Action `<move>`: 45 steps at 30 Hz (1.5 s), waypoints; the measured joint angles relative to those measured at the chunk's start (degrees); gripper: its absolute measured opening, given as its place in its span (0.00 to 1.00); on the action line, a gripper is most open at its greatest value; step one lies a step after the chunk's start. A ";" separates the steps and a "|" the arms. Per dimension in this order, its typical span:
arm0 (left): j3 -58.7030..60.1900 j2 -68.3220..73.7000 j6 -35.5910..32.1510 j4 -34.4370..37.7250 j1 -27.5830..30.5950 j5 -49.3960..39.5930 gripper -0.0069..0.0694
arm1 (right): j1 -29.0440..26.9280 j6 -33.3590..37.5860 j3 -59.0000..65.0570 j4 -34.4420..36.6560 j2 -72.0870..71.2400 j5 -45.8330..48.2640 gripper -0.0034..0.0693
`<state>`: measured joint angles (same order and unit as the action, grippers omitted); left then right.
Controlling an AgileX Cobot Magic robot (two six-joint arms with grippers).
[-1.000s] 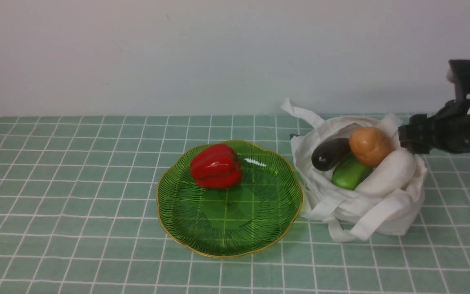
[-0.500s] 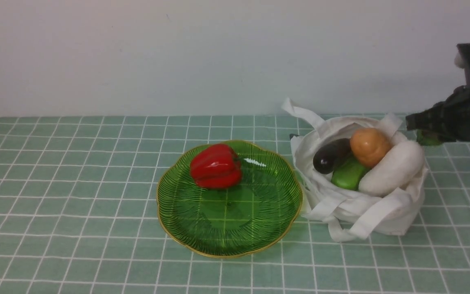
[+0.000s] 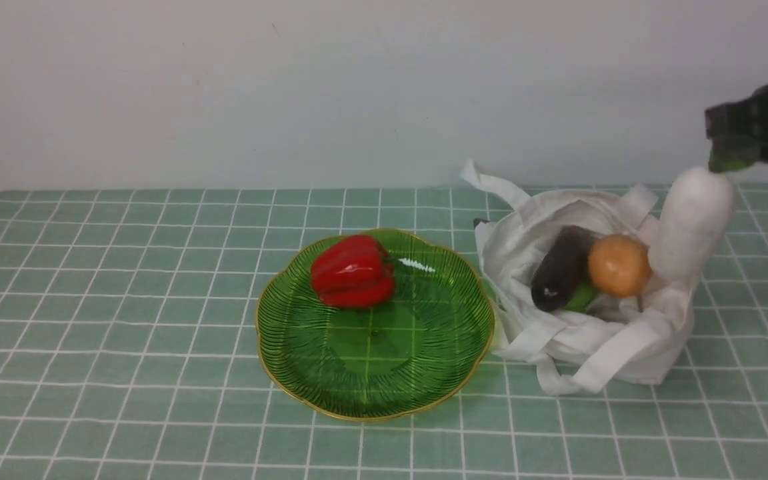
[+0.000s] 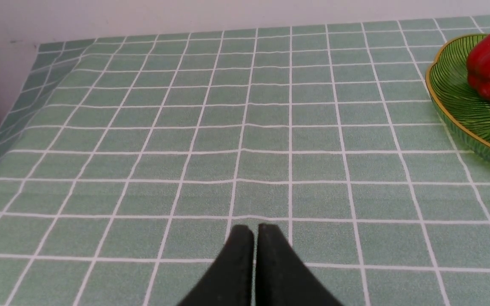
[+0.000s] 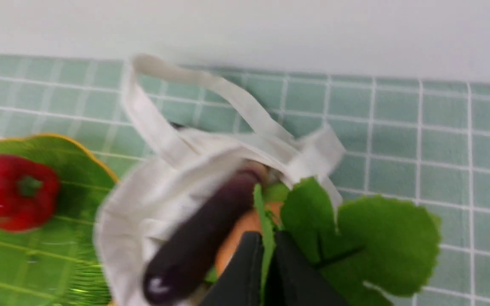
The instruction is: Take vegetables from cloth bag on blue coffee tablecloth place on plate.
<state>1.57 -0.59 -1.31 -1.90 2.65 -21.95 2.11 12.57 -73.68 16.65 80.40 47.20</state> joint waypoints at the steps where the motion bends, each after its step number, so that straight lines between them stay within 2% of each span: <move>1: 0.00 0.00 0.00 0.00 0.00 0.00 0.08 | 0.32 1.22 -2.37 1.95 -0.18 2.44 0.03; 3: 0.00 0.00 0.00 0.00 0.00 0.00 0.08 | 1.05 2.32 -3.88 3.93 -0.29 4.08 0.03; 6: 0.00 0.00 0.00 0.00 0.00 0.00 0.08 | 4.98 4.87 -5.26 7.99 -0.34 5.48 0.03; 10: 0.00 0.00 0.00 0.00 0.00 0.00 0.08 | 13.94 6.74 -5.26 11.22 1.45 4.36 0.03; 11: 0.00 0.00 0.00 0.00 0.00 0.00 0.08 | 14.41 6.79 -5.26 11.28 1.63 4.17 0.03; 12: 0.00 0.00 0.00 0.00 0.00 0.00 0.08 | 17.93 6.95 -5.30 11.70 3.38 2.34 0.03; 17: 0.00 0.00 0.00 0.00 0.00 0.00 0.08 | 25.61 7.15 -5.30 12.21 10.56 -4.35 0.03; 24: 0.00 0.00 0.00 0.00 0.00 0.00 0.08 | 29.39 7.15 -5.30 12.34 21.01 -13.39 0.06; 27: 0.00 0.00 0.00 0.00 0.00 0.00 0.08 | 29.70 7.15 -5.30 13.13 24.54 -16.66 0.18; 33: 0.00 0.00 0.00 0.00 0.00 0.00 0.08 | 29.70 7.65 -5.30 13.45 26.64 -17.81 0.58; 34: 0.00 0.00 0.00 0.00 0.00 0.00 0.08 | 29.70 7.80 -5.30 13.45 26.64 -17.80 0.62; 35: 0.00 0.00 0.00 0.00 0.00 0.00 0.08 | 29.70 8.03 -5.32 13.06 26.36 -17.99 0.77; 36: 0.00 0.00 0.00 0.00 0.00 0.00 0.08 | 29.70 8.22 -5.32 12.28 25.83 -17.70 0.86; 39: 0.00 0.00 0.00 0.00 0.00 0.00 0.08 | 29.70 8.40 -5.32 10.07 23.58 -15.94 0.96; 43: 0.00 0.00 0.00 0.00 0.00 0.00 0.08 | 29.70 8.40 -6.00 6.27 20.00 -11.54 0.99; 45: 0.00 0.00 0.00 0.00 0.00 0.00 0.08 | 29.70 6.73 -8.48 1.77 15.83 -4.26 0.97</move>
<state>1.57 -0.59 -1.31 -1.90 2.65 -21.95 31.81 19.31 -82.16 18.42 96.23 42.94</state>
